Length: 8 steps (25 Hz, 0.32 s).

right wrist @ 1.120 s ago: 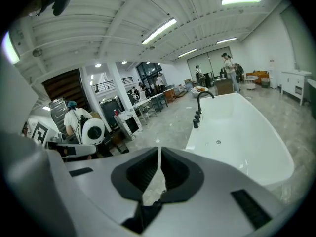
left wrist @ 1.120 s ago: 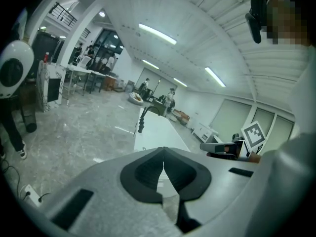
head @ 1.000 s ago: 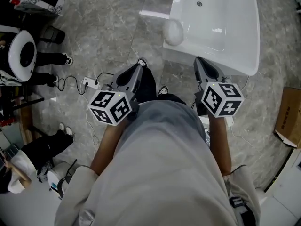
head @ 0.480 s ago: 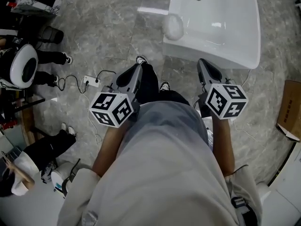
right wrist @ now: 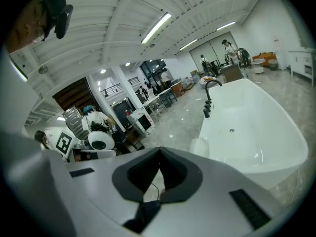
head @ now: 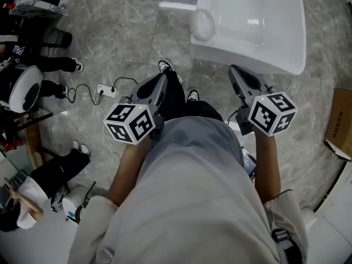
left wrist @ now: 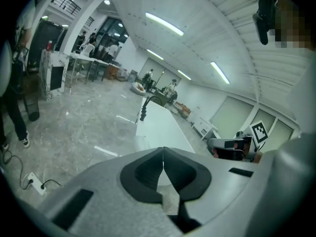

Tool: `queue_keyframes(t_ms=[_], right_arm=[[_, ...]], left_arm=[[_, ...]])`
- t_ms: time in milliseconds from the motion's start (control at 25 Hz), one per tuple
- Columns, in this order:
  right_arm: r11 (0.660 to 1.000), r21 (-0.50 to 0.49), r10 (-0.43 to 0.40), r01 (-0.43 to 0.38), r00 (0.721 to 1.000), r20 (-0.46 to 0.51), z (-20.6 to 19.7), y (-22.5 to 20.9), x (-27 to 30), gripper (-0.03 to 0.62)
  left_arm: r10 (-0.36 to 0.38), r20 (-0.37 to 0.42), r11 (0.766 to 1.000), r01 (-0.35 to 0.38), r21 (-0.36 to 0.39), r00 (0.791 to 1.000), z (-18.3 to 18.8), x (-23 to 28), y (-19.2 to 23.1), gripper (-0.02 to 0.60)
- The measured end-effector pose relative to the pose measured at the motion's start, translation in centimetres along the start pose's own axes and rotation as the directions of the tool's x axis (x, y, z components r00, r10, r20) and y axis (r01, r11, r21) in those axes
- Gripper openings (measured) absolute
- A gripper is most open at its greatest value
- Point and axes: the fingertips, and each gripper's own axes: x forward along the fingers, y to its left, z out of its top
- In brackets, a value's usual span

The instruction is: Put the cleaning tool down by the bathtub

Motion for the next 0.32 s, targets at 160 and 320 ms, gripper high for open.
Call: queue_keyframes(t_ms=[160, 320], right_arm=[[1.0, -0.01, 0.007, -0.008, 0.999, -0.038, -0.51, -0.39, 0.32, 0.011], [0.999, -0.015, 0.028, -0.03, 0.997, -0.075, -1.12, -0.45, 0.57, 0.011]], left_arm=[[0.012, -0.013, 1.0, -0.012, -0.006, 1.0, -0.38, 0.25, 0.49, 0.009], [0.022, -0.022, 0.999, -0.022, -0.029, 1.0, -0.56, 0.46, 0.98, 0.009]])
